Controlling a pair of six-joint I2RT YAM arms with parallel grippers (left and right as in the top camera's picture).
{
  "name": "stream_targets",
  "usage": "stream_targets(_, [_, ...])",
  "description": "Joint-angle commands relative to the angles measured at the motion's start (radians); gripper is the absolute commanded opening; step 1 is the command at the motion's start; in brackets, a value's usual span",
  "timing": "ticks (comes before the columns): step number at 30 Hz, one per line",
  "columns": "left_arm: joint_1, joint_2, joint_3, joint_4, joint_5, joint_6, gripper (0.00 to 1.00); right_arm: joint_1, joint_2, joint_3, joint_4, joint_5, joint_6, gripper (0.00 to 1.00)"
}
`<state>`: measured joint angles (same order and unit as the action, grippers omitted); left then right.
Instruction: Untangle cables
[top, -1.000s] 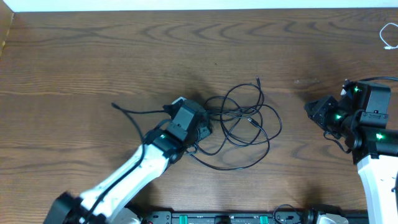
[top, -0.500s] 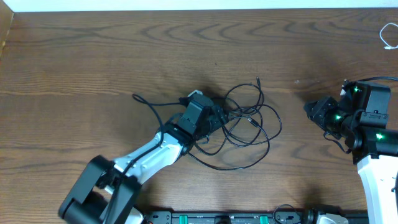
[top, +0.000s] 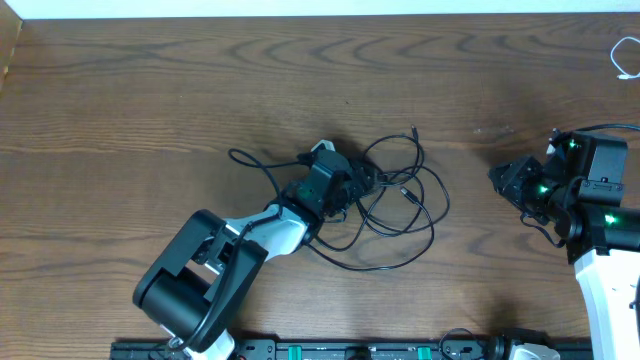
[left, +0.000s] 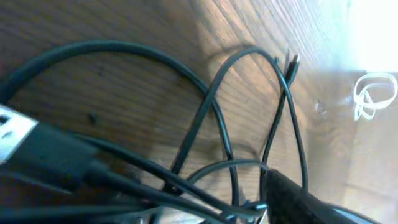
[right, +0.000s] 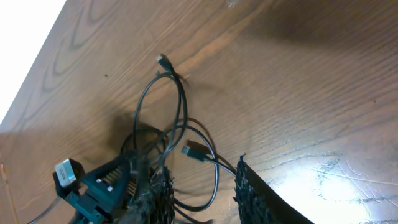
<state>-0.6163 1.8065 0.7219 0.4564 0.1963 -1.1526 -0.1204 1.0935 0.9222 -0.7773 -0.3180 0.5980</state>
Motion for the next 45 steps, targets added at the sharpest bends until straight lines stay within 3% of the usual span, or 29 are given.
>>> stream_targets(1, [0.002,0.037,0.0,0.017,-0.032,-0.004,0.19,0.0,0.001,0.011,-0.002,-0.002,-0.012,0.31])
stream_targets(2, [0.003,0.037,0.0,0.018,-0.042,-0.004,0.08,0.002,0.001,0.011,-0.005,-0.002,-0.012,0.31])
stream_targets(7, [0.003,0.028,0.0,0.074,-0.023,0.061,0.08,0.012,0.001,0.011,-0.036,-0.003,-0.036,0.29])
stream_targets(11, [0.005,-0.052,0.0,0.05,0.024,0.129,0.07,0.017,0.001,0.011,-0.053,-0.142,-0.226,0.31])
stream_targets(17, [0.024,-0.286,0.0,-0.143,0.021,0.217,0.07,0.017,0.001,0.011,-0.108,-0.431,-0.489,0.37])
stream_targets(23, [0.038,-0.561,0.0,-0.29,0.021,0.248,0.08,0.049,0.001,0.003,-0.182,-0.461,-0.496,0.36])
stream_targets(30, [0.038,-0.667,0.0,-0.344,0.026,0.208,0.07,0.198,0.002,-0.071,-0.098,-0.466,-0.51,0.41])
stream_targets(36, [0.038,-0.677,0.0,-0.346,0.079,0.195,0.07,0.283,0.005,-0.162,0.158,-0.467,-0.403,0.42])
stream_targets(39, [0.038,-0.677,0.0,-0.348,0.132,0.199,0.07,0.298,0.005,-0.175,0.308,-0.454,-0.216,0.44])
stream_targets(43, [0.037,-0.677,0.0,-0.347,0.161,0.198,0.08,0.317,0.006,-0.179,0.352,-0.391,0.053,0.41])
stream_targets(45, [0.037,-0.677,0.0,-0.347,0.163,0.198,0.07,0.341,0.006,-0.18,0.364,-0.391,0.105,0.38])
